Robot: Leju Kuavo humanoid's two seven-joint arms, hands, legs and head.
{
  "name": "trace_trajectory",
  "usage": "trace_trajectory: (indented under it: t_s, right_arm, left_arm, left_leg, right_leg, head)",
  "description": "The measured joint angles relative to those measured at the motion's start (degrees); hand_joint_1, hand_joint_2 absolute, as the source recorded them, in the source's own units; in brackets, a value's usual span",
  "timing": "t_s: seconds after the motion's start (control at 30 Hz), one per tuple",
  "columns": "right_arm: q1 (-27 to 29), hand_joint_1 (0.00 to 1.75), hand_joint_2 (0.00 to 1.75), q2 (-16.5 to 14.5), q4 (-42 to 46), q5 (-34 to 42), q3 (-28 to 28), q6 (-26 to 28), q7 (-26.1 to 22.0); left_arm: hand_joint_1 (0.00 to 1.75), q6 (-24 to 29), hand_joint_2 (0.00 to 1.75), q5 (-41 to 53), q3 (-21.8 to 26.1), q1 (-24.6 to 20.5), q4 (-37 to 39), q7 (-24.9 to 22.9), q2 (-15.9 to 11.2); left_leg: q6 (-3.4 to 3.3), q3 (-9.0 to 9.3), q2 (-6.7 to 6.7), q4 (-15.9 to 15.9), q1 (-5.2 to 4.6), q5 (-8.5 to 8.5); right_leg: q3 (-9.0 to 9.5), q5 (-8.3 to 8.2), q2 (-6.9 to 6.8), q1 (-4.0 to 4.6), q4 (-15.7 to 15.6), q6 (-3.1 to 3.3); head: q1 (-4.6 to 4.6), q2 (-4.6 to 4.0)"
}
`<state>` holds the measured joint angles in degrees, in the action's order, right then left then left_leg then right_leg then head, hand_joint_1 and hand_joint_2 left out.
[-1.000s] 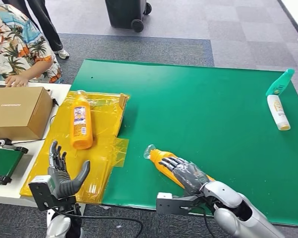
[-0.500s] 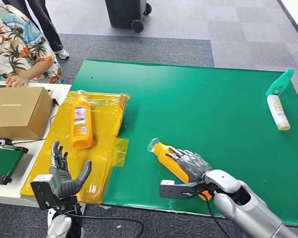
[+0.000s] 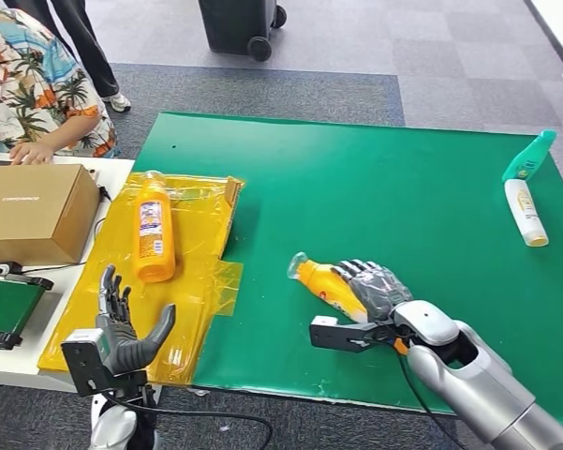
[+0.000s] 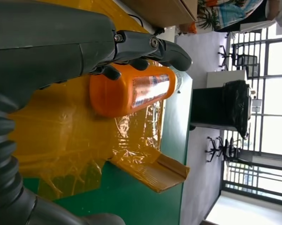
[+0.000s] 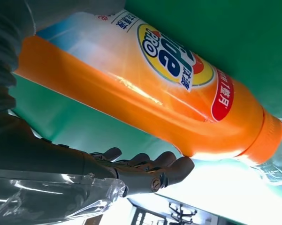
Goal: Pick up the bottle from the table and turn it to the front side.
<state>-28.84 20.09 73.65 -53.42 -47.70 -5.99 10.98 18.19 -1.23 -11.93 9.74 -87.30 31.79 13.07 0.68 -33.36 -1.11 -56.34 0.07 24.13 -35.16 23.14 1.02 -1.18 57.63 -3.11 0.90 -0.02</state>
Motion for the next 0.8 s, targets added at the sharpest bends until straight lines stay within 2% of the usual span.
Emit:
trace_trajectory:
  t_s: [0.2,0.43,0.8]
  right_arm:
    - [-1.5,0.0,1.75,0.5,-1.3,-2.8,0.3,-3.4,1.5]
    - [-2.9,0.0,1.75,3.2,-2.1,-4.4,0.2,-8.0,2.1]
    - [-3.1,0.0,1.75,12.7,-2.0,-1.8,-1.2,-15.2,2.1]
  left_arm:
    - [0.0,0.0,1.75,0.3,0.0,0.1,0.0,-0.2,0.0]
    - [0.0,0.0,1.75,0.4,0.1,0.1,0.0,-0.2,-0.1]
    - [0.0,0.5,1.75,-0.6,0.0,0.0,0.1,0.7,-0.5]
  left_leg:
    - [0.0,0.01,0.0,0.0,0.0,0.0]
    - [0.0,0.01,-0.01,0.0,-0.02,0.0]
    - [-0.02,-0.01,-0.03,0.0,-0.05,0.01]
  right_leg:
    - [-0.01,0.0,0.0,0.0,0.0,0.0]
    - [0.0,-0.01,-0.01,-0.02,0.0,-0.01]
    - [-0.02,-0.02,-0.01,-0.06,0.0,-0.06]
  head:
    - [0.0,0.0]
    - [0.0,0.0]
    - [-0.01,0.01]
